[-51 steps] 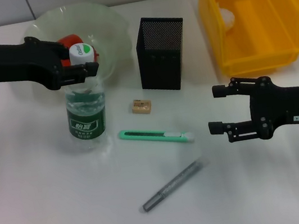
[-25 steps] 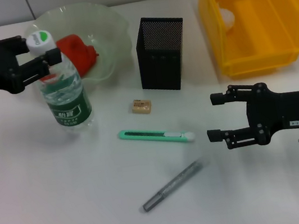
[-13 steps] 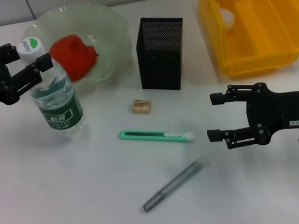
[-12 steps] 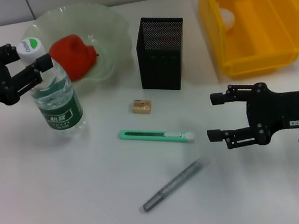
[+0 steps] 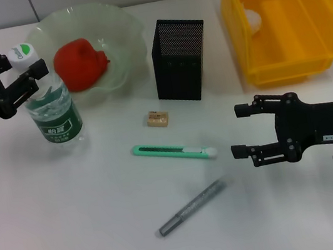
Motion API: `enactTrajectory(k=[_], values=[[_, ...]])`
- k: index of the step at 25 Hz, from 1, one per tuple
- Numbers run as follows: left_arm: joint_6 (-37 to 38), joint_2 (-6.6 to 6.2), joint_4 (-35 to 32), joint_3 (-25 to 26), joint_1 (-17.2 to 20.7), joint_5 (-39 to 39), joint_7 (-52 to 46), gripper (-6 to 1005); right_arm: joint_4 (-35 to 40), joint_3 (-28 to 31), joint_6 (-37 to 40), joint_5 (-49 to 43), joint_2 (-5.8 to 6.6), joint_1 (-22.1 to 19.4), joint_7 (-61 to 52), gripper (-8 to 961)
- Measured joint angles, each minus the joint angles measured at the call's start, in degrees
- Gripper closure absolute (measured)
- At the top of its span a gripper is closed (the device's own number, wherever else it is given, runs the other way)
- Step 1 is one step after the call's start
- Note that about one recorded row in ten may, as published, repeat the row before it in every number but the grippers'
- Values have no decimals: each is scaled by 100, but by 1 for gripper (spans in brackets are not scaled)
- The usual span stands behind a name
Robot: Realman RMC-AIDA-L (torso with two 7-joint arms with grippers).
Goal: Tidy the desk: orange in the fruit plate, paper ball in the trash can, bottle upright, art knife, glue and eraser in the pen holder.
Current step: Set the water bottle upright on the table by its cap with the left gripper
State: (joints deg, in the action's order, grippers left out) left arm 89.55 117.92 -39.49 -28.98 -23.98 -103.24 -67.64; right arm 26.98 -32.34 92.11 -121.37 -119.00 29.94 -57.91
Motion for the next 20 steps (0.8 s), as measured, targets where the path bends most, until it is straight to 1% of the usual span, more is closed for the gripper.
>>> enactTrajectory(k=[6,9,13,14,20], values=[[-63,1,92,18,-6,22,124,544,0,0,0,0,0,-12,3,127],[-288,22,151,-12,-27,34,242,543,0,0,0,0,0,-14,5,127],[-331,32,219,-1,-45,34,333,542,0,0,0,0,0,-12,7,127],[-378,31,327,19,-70,34,414,542,0,0,0,0,0,-9,7,127],[-501,29,378,18,-90,34,493,540,0,0,-1,0,0,16,7,127]])
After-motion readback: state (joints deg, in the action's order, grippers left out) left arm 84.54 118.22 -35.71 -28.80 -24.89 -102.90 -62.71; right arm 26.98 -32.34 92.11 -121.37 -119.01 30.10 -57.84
